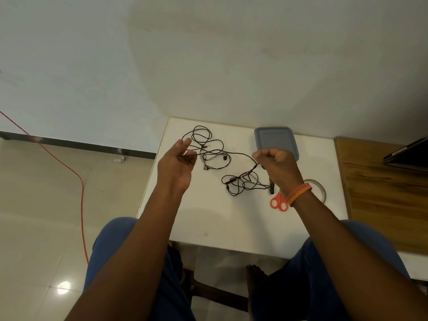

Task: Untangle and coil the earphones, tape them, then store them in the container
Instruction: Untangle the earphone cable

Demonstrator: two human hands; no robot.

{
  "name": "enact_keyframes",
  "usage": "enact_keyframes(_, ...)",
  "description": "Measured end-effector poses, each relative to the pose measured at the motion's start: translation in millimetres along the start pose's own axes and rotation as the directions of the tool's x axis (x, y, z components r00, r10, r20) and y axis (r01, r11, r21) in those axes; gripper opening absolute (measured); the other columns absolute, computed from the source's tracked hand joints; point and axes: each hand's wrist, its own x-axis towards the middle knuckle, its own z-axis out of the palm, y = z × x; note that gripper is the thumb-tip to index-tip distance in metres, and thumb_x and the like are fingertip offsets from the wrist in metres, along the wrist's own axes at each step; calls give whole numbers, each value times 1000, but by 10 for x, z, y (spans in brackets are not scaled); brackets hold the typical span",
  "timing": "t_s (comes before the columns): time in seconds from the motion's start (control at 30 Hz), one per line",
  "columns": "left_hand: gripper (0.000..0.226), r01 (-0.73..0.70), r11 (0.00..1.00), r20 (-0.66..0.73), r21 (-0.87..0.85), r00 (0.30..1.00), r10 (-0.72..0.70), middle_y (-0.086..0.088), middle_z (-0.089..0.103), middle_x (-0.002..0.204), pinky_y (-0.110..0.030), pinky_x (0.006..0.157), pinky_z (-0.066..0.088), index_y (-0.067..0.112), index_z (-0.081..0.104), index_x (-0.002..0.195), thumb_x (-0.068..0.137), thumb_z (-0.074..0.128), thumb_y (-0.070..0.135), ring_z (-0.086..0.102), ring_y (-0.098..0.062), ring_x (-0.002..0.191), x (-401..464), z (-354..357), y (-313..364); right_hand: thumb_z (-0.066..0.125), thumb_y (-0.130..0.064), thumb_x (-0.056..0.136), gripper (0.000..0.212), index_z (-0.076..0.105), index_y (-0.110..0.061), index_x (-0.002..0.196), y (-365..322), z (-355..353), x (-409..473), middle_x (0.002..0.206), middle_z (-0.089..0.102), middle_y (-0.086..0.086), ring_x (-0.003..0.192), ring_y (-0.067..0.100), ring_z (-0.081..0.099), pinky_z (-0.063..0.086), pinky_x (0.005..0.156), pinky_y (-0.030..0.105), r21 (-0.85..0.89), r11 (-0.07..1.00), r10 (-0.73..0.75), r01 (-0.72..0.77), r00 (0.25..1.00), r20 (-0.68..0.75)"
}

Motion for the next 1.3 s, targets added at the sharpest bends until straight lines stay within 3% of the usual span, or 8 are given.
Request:
enact_keyframes(0.2,11,-53,981,-97,189,993,73,-10,50,101,-41,91,55,3,51,88,96,45,-1,74,-29,84,32,-26,4,76,-23,79,13,75,-10,80,-11,-88,-7,64,69,3,53,6,53,42,51,19,-24,999,-32,35,993,114)
enact_keyframes(0.33,43,-3,881,-189,472,976,104,-5,52,115,-38,93,53,0,37,137,96,48,7,70,-28,98,35,-26,-129,71,-15,85,9,74,-7,87,-37,-88,-42,80,73,13,57,16,46,37,50,21,196,980,-14,-31,974,224)
enact_keyframes(0.5,42,159,707,-301,689,951,79,-8,57,106,-38,75,57,13,28,131,99,45,33,73,-28,74,-96,-14,-146,68,-8,85,9,72,-5,92,-7,-64,-43,88,73,18,76,28,50,36,54,24,286,955,-8,-76,959,283)
enact_keyframes(0.67,39,-211,248,92,946,903,419,-5,70,64,-28,49,53,12,52,111,99,44,48,63,-19,42,-302,16,-141,64,1,85,12,72,-2,92,-18,-47,-50,87,72,21,56,15,42,38,56,24,362,922,11,-139,943,333)
enact_keyframes(0.87,20,-567,163,550,807,823,141,9,72,86,-21,65,53,21,73,97,84,75,37,68,-2,74,-500,182,-458,61,3,86,13,71,3,94,-18,-22,-67,87,69,24,52,12,42,40,56,24,414,891,34,-189,935,353)
enact_keyframes(0.97,18,-575,188,546,796,817,185,7,71,79,-27,64,57,19,73,92,78,81,25,68,-8,71,-449,112,-571,60,2,87,14,70,2,95,2,-8,-71,86,70,22,52,12,42,42,55,23,422,883,48,-204,935,351)
enact_keyframes(1.1,19,-558,155,506,815,816,278,9,69,79,-9,63,49,12,72,94,79,71,1,64,0,68,-381,92,-574,60,2,87,12,71,1,93,20,14,-64,86,71,22,50,9,43,40,55,23,415,887,72,-203,948,309)
enact_keyframes(1.3,21,-503,170,466,848,858,215,7,75,86,-3,72,45,17,76,90,82,67,0,65,10,76,-317,86,-411,61,1,86,12,72,-2,90,50,-30,-4,82,73,17,54,13,43,36,50,20,268,961,34,-62,993,109)
